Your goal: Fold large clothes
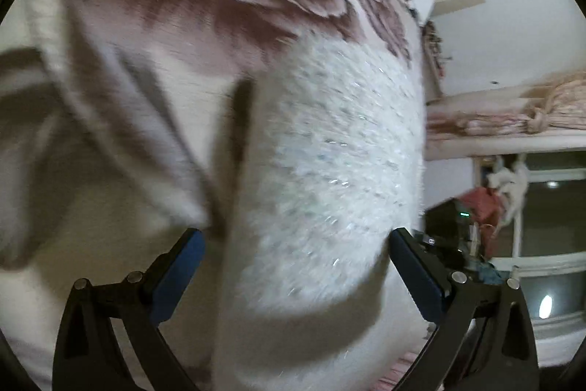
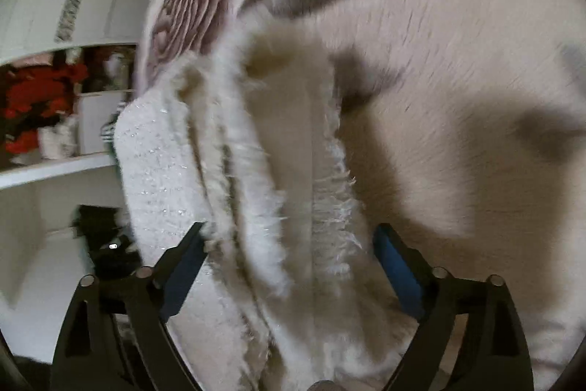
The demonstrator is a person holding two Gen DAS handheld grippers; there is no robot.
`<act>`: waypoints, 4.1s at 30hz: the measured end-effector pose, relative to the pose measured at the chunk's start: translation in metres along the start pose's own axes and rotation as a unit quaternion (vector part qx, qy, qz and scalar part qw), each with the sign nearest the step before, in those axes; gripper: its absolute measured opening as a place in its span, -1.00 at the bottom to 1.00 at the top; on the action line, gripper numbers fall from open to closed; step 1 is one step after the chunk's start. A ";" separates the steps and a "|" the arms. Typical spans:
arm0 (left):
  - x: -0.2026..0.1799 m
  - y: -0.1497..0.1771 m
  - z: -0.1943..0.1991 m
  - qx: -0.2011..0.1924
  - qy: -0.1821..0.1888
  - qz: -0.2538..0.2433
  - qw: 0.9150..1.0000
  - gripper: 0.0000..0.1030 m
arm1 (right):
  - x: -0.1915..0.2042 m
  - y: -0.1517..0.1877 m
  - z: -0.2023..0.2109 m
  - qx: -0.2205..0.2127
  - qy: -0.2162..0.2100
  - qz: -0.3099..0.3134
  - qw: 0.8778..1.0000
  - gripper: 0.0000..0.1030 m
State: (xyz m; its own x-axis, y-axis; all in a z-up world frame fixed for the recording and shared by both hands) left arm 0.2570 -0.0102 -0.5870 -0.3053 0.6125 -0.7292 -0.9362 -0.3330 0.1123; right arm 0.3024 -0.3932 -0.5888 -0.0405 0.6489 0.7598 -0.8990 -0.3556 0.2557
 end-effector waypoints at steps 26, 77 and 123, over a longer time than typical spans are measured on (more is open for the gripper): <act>-0.137 -0.170 0.007 -0.013 0.031 -0.152 0.988 0.91 | 0.064 -0.058 0.063 -0.065 -0.151 0.008 0.986 0.15; -0.297 -0.139 0.137 -0.173 -0.339 -0.239 0.894 1.00 | 0.278 0.036 0.246 -0.325 0.437 -0.074 0.835 0.78; -0.412 0.141 0.311 -0.306 -0.344 -0.263 0.848 1.00 | 0.504 0.466 0.356 -0.469 0.410 0.049 0.781 0.90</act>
State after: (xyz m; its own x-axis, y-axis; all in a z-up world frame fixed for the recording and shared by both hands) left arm 0.1964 -0.0864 -0.0608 -0.0992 0.9949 0.0193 -0.7734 -0.0649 -0.6306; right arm 0.0187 -0.4716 0.1259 -0.0482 0.9988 0.0122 -0.7820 -0.0301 -0.6225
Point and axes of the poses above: each gripper's, at about its wrist camera, not at the fingertips, and z roughly against the way its jaws point, x to its left, y to its underside, the point moved 4 cm from there along -z, roughly the way its jaws point, and after that the axes turned 13 degrees about x, right-handed, at the moved point
